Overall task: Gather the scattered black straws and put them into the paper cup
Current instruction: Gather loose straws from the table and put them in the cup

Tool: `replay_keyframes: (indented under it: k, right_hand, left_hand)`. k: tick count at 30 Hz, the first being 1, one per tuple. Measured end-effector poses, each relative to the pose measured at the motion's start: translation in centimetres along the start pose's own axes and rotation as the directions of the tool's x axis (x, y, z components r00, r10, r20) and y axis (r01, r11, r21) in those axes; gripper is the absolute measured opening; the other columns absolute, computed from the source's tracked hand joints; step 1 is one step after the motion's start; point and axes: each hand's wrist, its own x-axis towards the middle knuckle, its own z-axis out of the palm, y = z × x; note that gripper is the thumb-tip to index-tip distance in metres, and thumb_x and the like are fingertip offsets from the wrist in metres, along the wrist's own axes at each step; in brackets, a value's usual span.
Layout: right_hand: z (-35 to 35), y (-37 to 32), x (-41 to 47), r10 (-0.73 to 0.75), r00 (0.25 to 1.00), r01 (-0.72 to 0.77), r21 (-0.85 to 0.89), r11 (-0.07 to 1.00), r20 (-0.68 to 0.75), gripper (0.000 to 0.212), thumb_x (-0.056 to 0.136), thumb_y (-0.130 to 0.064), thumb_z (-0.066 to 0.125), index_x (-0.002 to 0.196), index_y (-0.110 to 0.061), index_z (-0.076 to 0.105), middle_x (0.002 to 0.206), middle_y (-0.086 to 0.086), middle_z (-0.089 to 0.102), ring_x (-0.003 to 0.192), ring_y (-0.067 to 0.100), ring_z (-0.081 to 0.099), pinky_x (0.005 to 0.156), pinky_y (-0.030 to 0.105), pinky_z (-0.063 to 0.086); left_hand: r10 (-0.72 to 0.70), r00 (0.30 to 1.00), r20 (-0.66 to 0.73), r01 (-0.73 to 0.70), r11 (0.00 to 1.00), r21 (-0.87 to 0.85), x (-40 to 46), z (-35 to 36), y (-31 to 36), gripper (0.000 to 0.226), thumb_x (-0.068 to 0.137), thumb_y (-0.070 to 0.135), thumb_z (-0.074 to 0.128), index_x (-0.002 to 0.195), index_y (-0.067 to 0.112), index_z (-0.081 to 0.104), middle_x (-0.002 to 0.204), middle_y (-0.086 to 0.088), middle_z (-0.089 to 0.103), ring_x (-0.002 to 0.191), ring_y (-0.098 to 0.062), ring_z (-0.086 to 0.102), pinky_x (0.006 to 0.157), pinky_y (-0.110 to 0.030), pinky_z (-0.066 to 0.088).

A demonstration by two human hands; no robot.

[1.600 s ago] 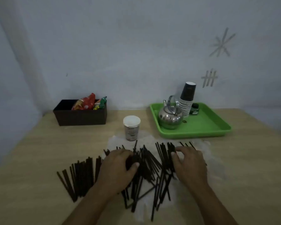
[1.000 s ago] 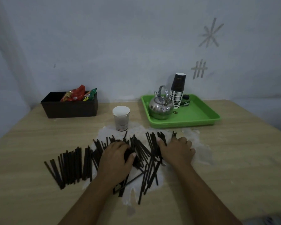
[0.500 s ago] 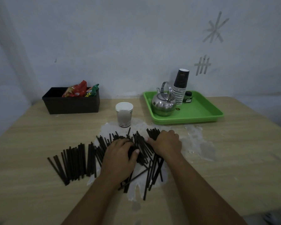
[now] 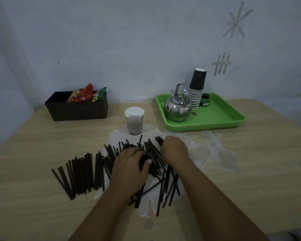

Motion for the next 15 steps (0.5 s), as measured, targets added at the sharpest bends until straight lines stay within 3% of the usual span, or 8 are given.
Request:
replay_keyframes:
  k: [9,15]
  right_hand:
    - [0.79,-0.42,-0.02,-0.023,1.0,0.024,-0.027,0.999,0.014,0.04,0.088,-0.01,0.059,0.126,-0.003,0.046,0.131,0.018,0.048,0.121,0.032,0.048,0.098,0.035,0.041]
    - [1.07,-0.39,-0.02,-0.037,0.999,0.036,-0.03,0.999,-0.031,0.035,0.09,-0.008,0.057,0.123,-0.003,0.049,0.129,0.017,0.05,0.12,0.032,0.048,0.098,0.038,0.042]
  left_hand:
    - [-0.012,1.0,0.003,0.012,1.0,-0.013,-0.01,-0.08,-0.04,0.038,0.087,0.047,0.046,0.11,0.023,0.064,0.117,0.004,0.062,0.113,-0.016,0.05,0.098,-0.038,0.041]
    - [-0.017,1.0,0.001,0.017,1.0,-0.02,-0.02,-0.18,0.05,0.037,0.087,0.047,0.047,0.11,0.023,0.065,0.116,0.003,0.062,0.113,-0.016,0.051,0.099,-0.036,0.041]
